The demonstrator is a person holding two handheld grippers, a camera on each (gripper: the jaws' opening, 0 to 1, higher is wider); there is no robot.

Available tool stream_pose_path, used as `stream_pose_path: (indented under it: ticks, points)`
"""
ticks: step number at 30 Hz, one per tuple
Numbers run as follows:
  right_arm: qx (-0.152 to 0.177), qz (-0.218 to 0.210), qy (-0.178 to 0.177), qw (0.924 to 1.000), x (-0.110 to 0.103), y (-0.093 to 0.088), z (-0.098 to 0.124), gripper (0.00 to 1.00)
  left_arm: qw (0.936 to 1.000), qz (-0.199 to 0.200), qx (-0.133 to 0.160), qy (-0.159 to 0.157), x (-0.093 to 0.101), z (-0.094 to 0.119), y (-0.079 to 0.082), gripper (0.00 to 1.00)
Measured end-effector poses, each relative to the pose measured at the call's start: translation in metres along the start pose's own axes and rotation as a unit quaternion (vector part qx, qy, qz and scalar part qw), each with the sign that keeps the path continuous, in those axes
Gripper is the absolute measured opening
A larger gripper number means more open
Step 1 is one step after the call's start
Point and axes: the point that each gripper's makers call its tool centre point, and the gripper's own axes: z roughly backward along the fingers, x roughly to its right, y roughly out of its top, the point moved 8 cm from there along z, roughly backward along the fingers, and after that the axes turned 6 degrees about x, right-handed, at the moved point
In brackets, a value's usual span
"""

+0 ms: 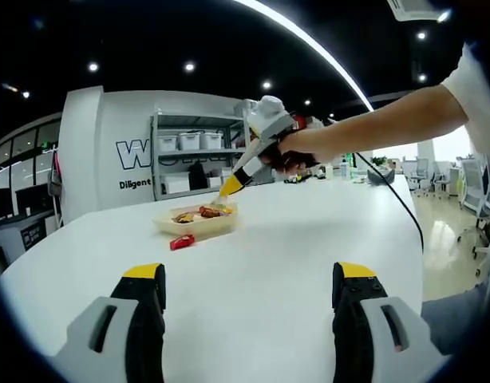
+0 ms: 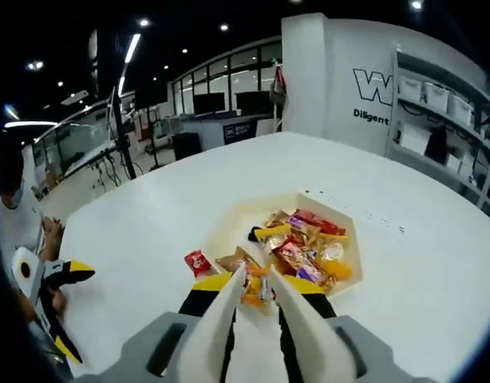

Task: Place the target food into the container with the food tongs after gripping and lifting it, then release it inside without dropping or visibly crushing the food.

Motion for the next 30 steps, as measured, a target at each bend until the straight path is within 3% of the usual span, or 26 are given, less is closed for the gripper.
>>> stream_pose_path:
  ticks: [5,15,20,24,30]
  points:
    - [-0.02,0.001,-0.005,0.9998,0.008,-0.014,-0.01,0.13,1.0,0.0,0.003,0.001,-0.002,0.0,0.0,0.85]
    - [-0.028,0.013,-0.012,0.9995,0.013,-0.025,-0.017,0.14,1.0,-0.002,0.003,0.0,-0.003,-0.001,0.0,0.85]
    - [-0.018,0.003,-0.013,0.9997,0.016,-0.022,-0.015,0.14,1.0,-0.002,0.002,0.0,-0.003,-0.001,-0.001,0.85]
    - [0.013,-0.015,-0.014,0.9997,0.015,-0.011,-0.003,0.14,1.0,-0.002,0.002,-0.001,-0.003,-0.001,-0.001,0.85]
    - [0.021,-0.011,-0.015,0.9996,0.023,0.001,0.004,0.15,1.0,-0.002,0.003,-0.002,-0.003,-0.001,-0.001,0.85]
